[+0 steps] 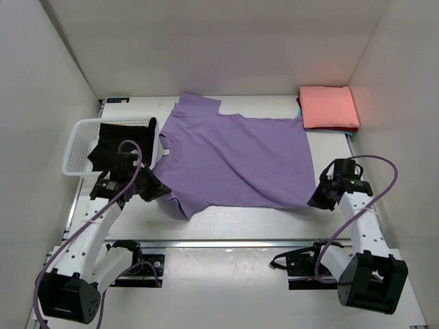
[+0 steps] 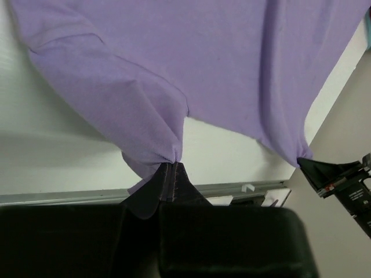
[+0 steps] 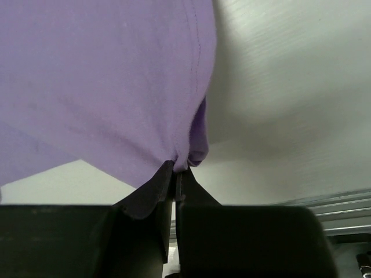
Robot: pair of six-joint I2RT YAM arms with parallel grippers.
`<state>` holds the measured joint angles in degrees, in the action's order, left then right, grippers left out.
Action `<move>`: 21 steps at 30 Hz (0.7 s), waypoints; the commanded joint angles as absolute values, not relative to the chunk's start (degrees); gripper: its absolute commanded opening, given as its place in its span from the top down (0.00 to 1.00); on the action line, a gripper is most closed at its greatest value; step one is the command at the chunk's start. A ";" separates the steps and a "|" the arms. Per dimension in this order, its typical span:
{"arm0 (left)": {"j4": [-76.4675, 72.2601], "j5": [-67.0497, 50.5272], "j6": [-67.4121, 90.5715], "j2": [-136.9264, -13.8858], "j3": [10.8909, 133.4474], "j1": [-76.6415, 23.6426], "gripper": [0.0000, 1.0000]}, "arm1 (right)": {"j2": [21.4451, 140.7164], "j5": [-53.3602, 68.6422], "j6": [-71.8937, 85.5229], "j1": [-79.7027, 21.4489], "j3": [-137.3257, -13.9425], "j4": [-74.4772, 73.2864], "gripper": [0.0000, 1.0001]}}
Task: Fold and stack the t-shirts
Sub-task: Flatten out the tshirt, then fold the flattened tshirt in 1/3 of the way
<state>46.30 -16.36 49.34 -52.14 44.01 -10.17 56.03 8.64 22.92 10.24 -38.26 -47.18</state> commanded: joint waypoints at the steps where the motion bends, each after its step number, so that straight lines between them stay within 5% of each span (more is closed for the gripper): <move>1: 49.57 -12.31 48.26 -51.94 49.82 -8.44 1.00 | 57.91 6.15 22.24 10.81 -41.92 -46.23 1.00; 21: 44.20 -11.17 44.82 -85.76 77.77 -4.13 1.00 | 87.18 12.56 21.28 14.15 -61.95 -37.88 1.00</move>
<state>45.52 -12.38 46.04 -83.48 72.77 -4.97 84.51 11.27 22.37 13.80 -57.71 -40.14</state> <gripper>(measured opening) 0.020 0.010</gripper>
